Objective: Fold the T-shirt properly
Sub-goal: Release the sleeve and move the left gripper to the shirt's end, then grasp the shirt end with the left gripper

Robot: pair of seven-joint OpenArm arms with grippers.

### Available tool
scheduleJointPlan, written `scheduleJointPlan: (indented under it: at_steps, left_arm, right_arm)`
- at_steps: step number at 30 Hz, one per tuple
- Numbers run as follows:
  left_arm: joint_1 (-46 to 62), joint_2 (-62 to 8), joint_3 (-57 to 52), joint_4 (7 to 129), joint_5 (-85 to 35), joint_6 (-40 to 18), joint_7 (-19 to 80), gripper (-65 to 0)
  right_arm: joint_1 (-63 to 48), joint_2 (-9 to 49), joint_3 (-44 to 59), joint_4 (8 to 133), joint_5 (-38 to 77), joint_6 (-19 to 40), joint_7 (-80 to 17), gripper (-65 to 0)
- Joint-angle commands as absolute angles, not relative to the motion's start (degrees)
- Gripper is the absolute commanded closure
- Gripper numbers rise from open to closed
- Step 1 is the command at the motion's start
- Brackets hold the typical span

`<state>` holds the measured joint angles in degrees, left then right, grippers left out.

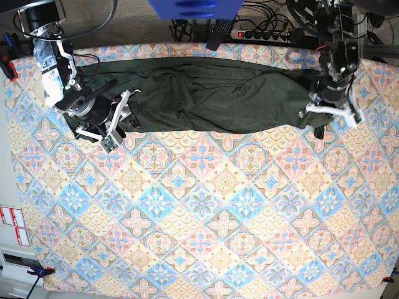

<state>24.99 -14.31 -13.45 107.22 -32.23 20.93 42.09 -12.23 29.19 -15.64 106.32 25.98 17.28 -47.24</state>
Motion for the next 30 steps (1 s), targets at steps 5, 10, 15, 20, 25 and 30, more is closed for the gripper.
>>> scheduleJointPlan:
  at_steps: [5,10,15,20,25,30]
  left_arm:
    - [26.77,-14.64,-15.96,107.91,-31.69,20.79,41.36,0.0]
    - [26.15,-14.73,-15.78,105.19,-31.69,20.79,41.98,0.0]
    - [26.15,-14.81,-15.69,102.29,-31.96,20.79,41.98,-10.0]
    - [26.68,-15.78,-15.96,102.37,-32.22,20.79,41.98,-37.5]
    - [26.68,-17.01,-16.57,102.37,-32.40,20.79,41.98,-55.7]
    - [25.98,-17.01,-19.56,101.58,-32.22,18.86,41.98,-56.5]
  right_arm:
    - [-11.56,29.85,-15.16,107.12,26.59,17.19,-46.02,-24.7]
    - [-11.56,29.85,-15.16,107.12,26.59,17.19,-46.02,-24.7]
    - [-11.65,29.85,-15.16,107.12,26.59,17.19,-46.02,-24.7]
    - [-11.65,29.85,-15.16,107.21,26.59,17.19,-46.02,-24.7]
    - [-11.65,29.85,-15.16,107.21,26.59,17.19,-46.02,-24.7]
    - [-11.65,29.85,-15.16,107.21,26.59,17.19,-46.02,-24.7]
